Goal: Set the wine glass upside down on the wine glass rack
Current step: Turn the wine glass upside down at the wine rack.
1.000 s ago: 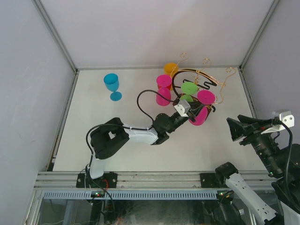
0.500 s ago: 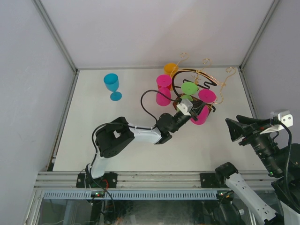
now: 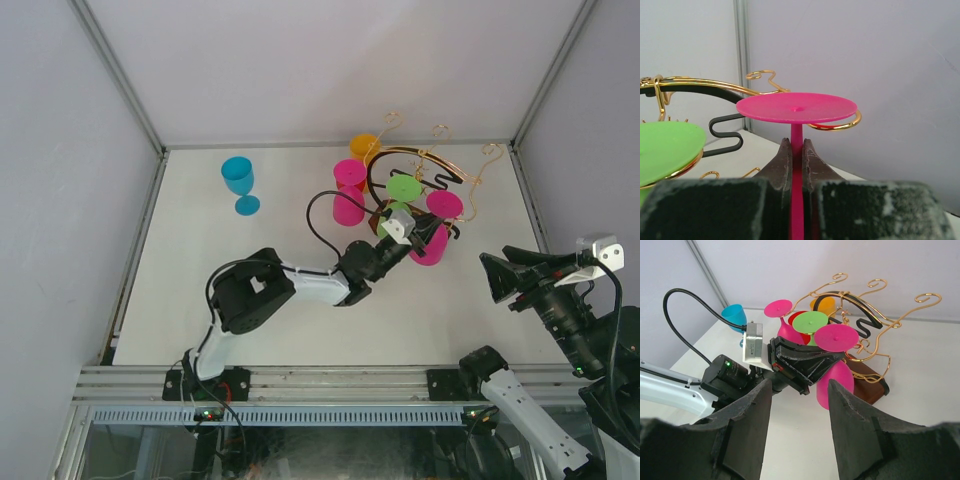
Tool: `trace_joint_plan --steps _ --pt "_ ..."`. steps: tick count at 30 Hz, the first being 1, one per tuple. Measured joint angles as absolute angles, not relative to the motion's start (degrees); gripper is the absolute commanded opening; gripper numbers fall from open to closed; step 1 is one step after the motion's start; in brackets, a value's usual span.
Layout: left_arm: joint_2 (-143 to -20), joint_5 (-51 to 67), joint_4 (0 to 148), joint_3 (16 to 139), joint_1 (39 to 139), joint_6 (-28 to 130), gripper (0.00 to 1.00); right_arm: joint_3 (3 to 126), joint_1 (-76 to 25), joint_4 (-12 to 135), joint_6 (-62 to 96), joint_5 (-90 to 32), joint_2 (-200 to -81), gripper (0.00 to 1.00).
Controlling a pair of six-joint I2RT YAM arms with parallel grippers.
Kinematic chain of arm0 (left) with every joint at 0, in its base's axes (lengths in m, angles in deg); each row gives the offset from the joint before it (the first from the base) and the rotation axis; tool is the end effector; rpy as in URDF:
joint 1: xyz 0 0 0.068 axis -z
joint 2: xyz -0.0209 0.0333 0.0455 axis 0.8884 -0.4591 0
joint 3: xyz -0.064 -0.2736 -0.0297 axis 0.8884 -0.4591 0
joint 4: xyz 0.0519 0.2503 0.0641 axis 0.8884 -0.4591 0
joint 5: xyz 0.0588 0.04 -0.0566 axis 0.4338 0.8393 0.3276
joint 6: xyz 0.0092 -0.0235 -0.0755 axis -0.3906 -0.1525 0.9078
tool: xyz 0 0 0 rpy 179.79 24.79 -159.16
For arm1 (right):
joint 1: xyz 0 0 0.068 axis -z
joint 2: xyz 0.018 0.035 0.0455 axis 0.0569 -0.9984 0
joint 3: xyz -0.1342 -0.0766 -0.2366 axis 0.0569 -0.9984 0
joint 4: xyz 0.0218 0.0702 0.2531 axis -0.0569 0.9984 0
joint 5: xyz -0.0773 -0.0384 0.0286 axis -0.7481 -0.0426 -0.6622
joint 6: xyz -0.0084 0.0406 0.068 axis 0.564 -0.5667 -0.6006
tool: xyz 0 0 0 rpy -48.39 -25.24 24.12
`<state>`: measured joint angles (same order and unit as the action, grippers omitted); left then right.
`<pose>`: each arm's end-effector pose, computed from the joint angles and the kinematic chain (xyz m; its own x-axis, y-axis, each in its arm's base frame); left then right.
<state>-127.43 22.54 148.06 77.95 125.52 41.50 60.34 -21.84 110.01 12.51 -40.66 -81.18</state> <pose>0.2335 -0.4382 0.2685 0.1763 -0.4364 -0.8823 0.8469 0.5240 -0.0900 0.0214 0.0048 0.4429 -0.0604 0.1853 -0.9808 -0.3560 0.9140 0.1946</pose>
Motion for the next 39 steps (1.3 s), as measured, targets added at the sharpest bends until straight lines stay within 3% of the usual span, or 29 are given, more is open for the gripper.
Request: trace_joint_plan --steps 39 --pt "-132.59 19.35 138.22 89.47 125.06 43.62 0.0 60.34 -21.84 110.12 12.36 -40.27 -82.01 0.48"
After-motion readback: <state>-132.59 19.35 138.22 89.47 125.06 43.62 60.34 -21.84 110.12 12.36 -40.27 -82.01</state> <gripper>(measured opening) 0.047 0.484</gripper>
